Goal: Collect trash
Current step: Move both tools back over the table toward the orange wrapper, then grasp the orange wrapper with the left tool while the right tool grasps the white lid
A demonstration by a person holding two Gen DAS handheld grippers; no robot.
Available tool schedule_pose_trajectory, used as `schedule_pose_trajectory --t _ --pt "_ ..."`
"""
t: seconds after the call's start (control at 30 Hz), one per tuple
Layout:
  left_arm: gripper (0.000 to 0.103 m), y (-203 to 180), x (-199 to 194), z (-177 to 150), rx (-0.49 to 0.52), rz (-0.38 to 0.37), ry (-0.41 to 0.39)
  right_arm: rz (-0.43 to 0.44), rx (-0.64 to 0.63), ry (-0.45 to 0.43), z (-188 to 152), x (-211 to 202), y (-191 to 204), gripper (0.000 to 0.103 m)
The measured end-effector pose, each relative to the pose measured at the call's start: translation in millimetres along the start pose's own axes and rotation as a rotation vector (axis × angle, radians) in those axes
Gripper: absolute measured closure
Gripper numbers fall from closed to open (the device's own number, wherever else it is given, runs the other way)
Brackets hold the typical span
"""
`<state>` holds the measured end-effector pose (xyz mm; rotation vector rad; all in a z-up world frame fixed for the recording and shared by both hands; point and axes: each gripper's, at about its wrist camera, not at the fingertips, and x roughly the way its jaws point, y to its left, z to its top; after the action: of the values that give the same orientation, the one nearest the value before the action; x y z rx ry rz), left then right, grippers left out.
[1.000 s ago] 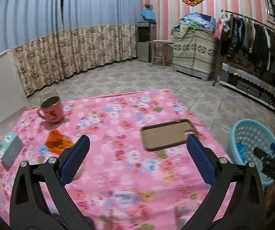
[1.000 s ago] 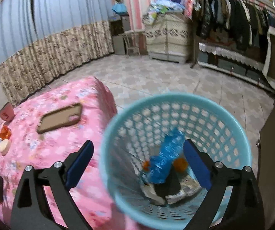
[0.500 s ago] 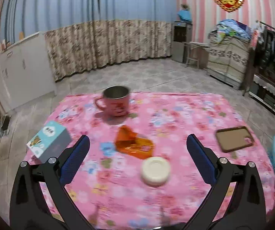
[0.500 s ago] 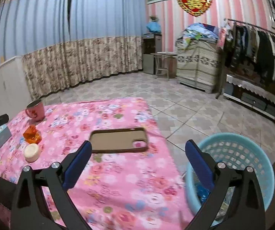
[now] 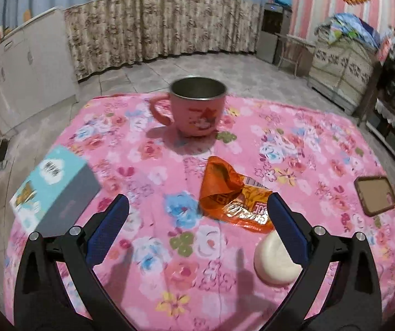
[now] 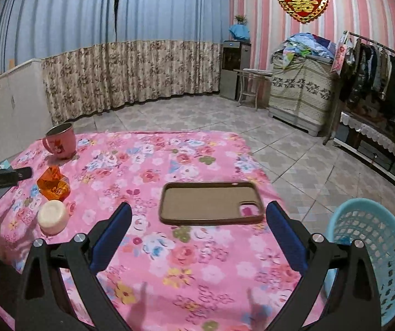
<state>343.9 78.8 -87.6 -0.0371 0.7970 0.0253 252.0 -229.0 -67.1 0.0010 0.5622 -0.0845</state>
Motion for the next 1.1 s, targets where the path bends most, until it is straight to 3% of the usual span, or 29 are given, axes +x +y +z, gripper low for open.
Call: schedule_pose_trajectory --t 0.13,0.3,0.4,0.47,0.63,0.77,0.87,1.1 --pt "0.01 -16 25 7 0.075 0.005 0.033 0.012 -0.01 0.013 -1 8 6 0.007" --pt "0.017 -15 48 16 0.051 -0.026 0.08 0.01 -0.005 0.039 -4 16 5 0.007" --pt "0.04 -17 60 15 0.062 -0.048 0.121 0.008 0.011 0.053 -6 20 1 0.007" --pt "0.061 -20 64 11 0.075 -0.066 0.139 0.005 0.018 0.055 -7 22 -2 0.007" --pt "0.088 -24 52 10 0.12 -0.032 0.091 0.006 0.03 0.065 -8 22 -5 0.007" --pt "0.089 -24 30 8 0.143 -0.011 0.052 0.013 0.026 0.065 -8 19 -2 0.007" --pt "0.089 -12 5 8 0.14 0.045 0.01 0.023 0.012 0.064 -6 14 6 0.007" --pt "0.089 43 -64 -5 0.012 0.06 -0.072 0.074 -0.027 0.084 -5 8 41 0.007"
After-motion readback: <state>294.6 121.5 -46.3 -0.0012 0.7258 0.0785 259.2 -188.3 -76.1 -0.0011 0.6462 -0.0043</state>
